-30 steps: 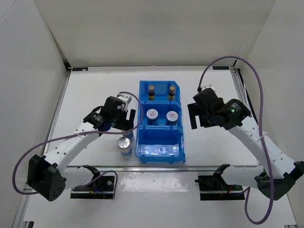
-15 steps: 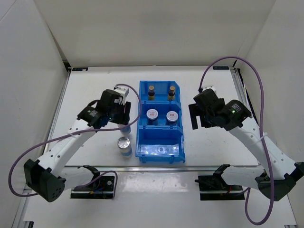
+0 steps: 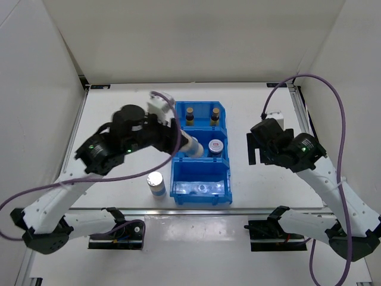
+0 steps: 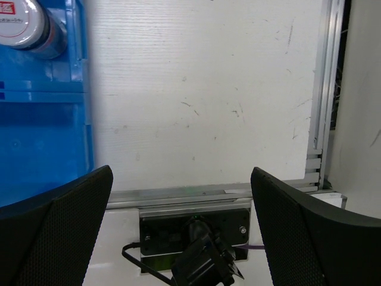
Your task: Organize the condiment bottles
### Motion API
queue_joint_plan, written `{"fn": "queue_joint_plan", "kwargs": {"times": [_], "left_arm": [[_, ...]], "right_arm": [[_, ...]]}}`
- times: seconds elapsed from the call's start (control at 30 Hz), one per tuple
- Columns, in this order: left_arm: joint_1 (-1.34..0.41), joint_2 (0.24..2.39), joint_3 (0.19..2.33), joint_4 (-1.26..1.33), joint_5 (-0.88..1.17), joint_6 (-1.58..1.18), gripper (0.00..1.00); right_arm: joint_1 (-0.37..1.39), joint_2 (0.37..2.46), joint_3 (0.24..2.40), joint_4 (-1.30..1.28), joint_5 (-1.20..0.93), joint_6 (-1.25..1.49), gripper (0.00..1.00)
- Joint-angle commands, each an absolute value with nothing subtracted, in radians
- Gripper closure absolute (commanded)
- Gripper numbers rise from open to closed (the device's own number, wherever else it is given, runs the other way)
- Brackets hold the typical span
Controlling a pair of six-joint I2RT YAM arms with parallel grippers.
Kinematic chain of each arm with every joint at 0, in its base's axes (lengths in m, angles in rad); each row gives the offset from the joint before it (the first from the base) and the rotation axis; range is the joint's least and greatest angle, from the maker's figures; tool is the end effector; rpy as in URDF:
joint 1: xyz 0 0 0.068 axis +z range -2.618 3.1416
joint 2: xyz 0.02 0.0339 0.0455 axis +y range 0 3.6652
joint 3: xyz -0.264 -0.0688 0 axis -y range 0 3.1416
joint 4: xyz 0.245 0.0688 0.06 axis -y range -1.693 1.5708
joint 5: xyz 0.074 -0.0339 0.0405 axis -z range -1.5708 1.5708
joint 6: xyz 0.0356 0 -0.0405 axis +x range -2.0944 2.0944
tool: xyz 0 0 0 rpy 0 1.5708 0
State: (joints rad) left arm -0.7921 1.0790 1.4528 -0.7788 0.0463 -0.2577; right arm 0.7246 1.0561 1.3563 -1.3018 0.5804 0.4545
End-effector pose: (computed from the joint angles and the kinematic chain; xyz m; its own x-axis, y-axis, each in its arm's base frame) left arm 0.1408 -0.1451 0.4484 -0.4564 0.1001 -0.8841 0.6459 0.7206 -0.2519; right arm 0.1344 0.0929 0.3857 -0.7129 -0.1408 -0.6870 -0.0223 0.9837 -0.1784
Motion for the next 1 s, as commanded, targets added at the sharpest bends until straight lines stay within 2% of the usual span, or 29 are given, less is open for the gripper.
{"fn": "queue_joint_plan", "kwargs": {"times": [0.0, 0.23, 0.43, 0.57, 0.67, 0.97], "left_arm": [[-0.902, 1.167, 1.448, -0.758, 0.104, -0.307, 0.89], [-1.092, 1.267, 1.402, -0.669, -0.043, -0.341, 0.89], [-1.138, 1.379, 1.391, -0.615, -0.106, -0.373, 0.89], [-1.179, 1.457, 1.381, -0.579, -0.175, -0.382, 0.89], [-1.199, 1.519, 1.390, -0.557, -0.212, -0.382, 0.89], [-1.200, 1.649, 1.399, -0.529, -0.317, -0.382, 0.89]], "right_arm": [[0.724, 1.039, 1.361, -1.331, 0.679, 0.514, 0.00], [0.724, 0.990, 1.411, -1.351, 0.690, 0.514, 0.00], [0.724, 0.979, 1.545, -1.351, 0.634, 0.436, 0.00], [0.724, 1.035, 1.637, -1.478, 0.669, 0.422, 0.00], [0.724, 1.046, 1.637, -1.506, 0.716, 0.431, 0.00], [0.724, 0.910, 1.526, -1.474, 0.707, 0.442, 0.00]]}}
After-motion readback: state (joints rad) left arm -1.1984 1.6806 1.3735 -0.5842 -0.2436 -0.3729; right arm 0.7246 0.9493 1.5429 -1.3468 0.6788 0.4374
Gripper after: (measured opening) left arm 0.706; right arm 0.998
